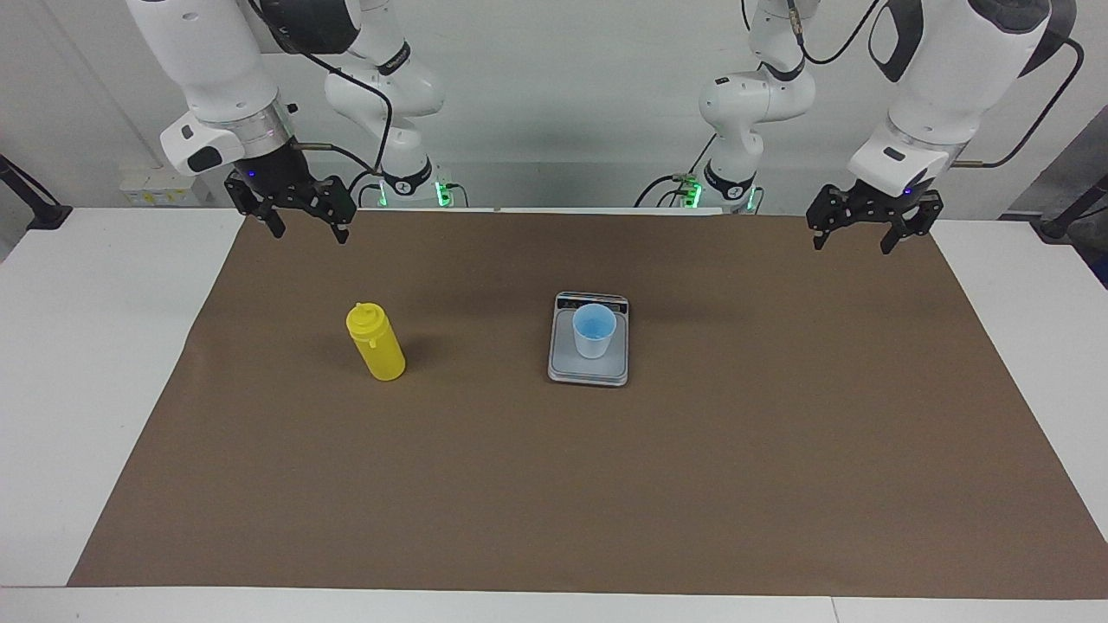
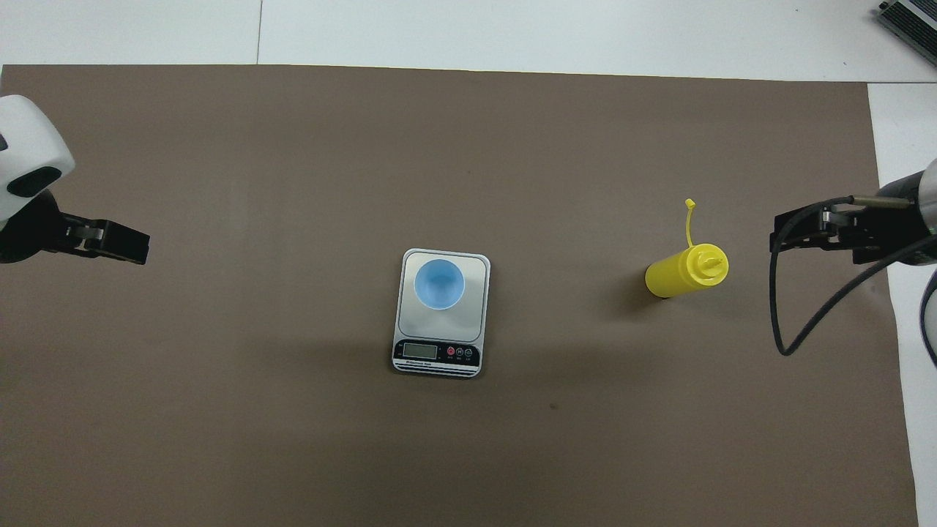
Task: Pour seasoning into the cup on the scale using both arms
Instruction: 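Release the cup and withdraw the left gripper away from the scale, then grasp the yellow squeeze bottle with the right gripper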
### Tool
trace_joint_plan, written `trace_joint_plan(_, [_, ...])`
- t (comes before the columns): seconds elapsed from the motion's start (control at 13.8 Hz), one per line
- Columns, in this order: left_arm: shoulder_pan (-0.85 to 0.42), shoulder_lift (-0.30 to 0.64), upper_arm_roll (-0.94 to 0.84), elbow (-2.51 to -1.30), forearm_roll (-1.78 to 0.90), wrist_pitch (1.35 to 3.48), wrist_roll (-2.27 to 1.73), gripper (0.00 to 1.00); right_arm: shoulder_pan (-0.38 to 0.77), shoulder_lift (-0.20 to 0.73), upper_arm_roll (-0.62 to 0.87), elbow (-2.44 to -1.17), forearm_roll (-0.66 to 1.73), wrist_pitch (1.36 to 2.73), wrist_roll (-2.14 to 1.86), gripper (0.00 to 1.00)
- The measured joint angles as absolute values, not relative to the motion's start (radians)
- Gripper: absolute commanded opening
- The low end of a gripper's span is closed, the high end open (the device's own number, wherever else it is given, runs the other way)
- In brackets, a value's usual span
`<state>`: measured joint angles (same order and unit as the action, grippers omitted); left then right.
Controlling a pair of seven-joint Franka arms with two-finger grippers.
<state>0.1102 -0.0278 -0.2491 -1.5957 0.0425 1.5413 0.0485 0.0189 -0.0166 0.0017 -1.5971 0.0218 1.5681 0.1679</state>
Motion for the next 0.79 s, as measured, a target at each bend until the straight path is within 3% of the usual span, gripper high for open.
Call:
trace_joint_plan(0.43, [0.125,-0.055,-0.246,-1.608,0.042,1.506,0.048,1.00,-0.004,-0.017,0.001,-1.616,0.028,1.632,0.173,1.00])
trace_joint_plan(0.58, [0.126,-0.057,-0.245,-1.613,0.042,1.505,0.048,1.00,-0.035,-0.017,-0.001,-1.638,0.097,1.678,0.235,0.84])
trace_joint_plan(0.79, [0.152,-0.058,-0.240,-1.612,0.041,1.506,0.050,1.00,-0.073,-0.011,-0.002,-1.683,0.155,1.730,0.440,0.77])
